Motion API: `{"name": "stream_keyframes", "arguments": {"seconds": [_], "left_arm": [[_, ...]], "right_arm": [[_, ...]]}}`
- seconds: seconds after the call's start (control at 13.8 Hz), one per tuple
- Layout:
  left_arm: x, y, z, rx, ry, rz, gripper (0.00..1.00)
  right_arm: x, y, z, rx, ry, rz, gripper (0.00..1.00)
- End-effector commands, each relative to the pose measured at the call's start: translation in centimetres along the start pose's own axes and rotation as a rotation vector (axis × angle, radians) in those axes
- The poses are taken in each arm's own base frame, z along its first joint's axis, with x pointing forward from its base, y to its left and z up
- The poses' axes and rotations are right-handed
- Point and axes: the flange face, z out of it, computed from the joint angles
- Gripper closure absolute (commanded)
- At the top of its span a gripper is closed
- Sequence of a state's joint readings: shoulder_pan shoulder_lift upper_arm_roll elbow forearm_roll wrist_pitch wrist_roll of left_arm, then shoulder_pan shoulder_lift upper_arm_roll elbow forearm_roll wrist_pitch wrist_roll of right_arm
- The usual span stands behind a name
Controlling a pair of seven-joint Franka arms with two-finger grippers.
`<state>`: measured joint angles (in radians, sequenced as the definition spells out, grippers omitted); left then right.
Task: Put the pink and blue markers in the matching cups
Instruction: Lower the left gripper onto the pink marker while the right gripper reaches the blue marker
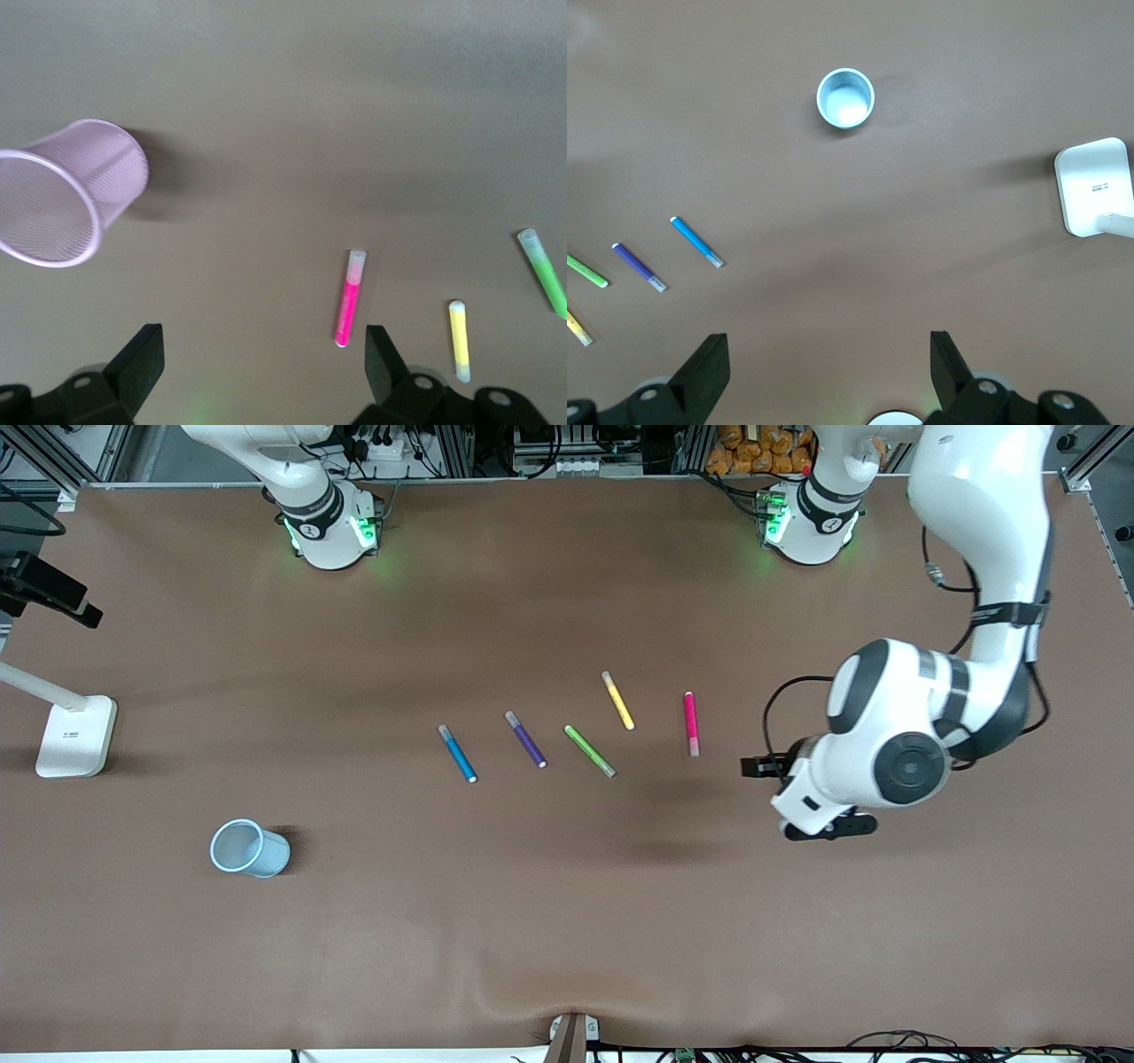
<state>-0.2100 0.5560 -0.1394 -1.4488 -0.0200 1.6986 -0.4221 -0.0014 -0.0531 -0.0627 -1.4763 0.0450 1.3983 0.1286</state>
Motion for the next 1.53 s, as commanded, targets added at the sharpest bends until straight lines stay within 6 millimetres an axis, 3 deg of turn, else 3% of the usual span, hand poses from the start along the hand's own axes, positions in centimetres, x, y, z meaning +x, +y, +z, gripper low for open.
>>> {"name": "stream_keyframes", "arguments": {"seconds": [0.0,0.36,0.58,0.65,0.73,0.87,1.02,1.16,1.31,1.45], "left_arm": [[0.7,1.0,1.2,-0.007,-0.006,-0.021,0.00],[0.7,2.5,4.7,0.025,-0.051,-0.023,0.00],[0.7,3.1,7.0,0.030,-0.060,-0.018,0.00],[0.6,3.3,7.7,0.028,-0.055,-0.014,0.00],[0.6,3.4,8.1,0.021,-0.051,-0.016,0.00],[0.6,4.2,9.6,0.029,-0.067,-0.006,0.00],[0.7,4.9,11.1,0.033,-0.075,0.002,0.00],[0.8,4.8,12.3,0.035,-0.089,0.000,0.00],[-0.4,5.6,13.8,0.051,-0.116,0.014,0.00],[-1.2,5.5,15.1,0.036,-0.133,0.009,0.00]], "right_arm": [[-0.5,-0.6,-0.5,0.019,0.007,0.002,0.00],[1.3,-2.9,1.4,0.096,0.003,-0.030,0.00],[3.3,-9.2,7.3,0.053,-0.100,-0.131,0.00],[3.9,-10.5,9.2,0.043,-0.131,-0.167,0.00],[4.7,-10.3,10.4,0.063,-0.150,-0.167,0.00],[5.8,-12.8,15.6,0.058,-0.251,-0.195,0.00],[6.5,-13.9,19.6,0.056,-0.320,-0.239,0.00],[5.8,-17.6,24.3,0.050,-0.391,-0.395,0.00],[5.3,-17.9,28.4,0.052,-0.422,-0.440,0.00],[5.0,-17.6,30.7,0.062,-0.408,-0.484,0.00]]}}
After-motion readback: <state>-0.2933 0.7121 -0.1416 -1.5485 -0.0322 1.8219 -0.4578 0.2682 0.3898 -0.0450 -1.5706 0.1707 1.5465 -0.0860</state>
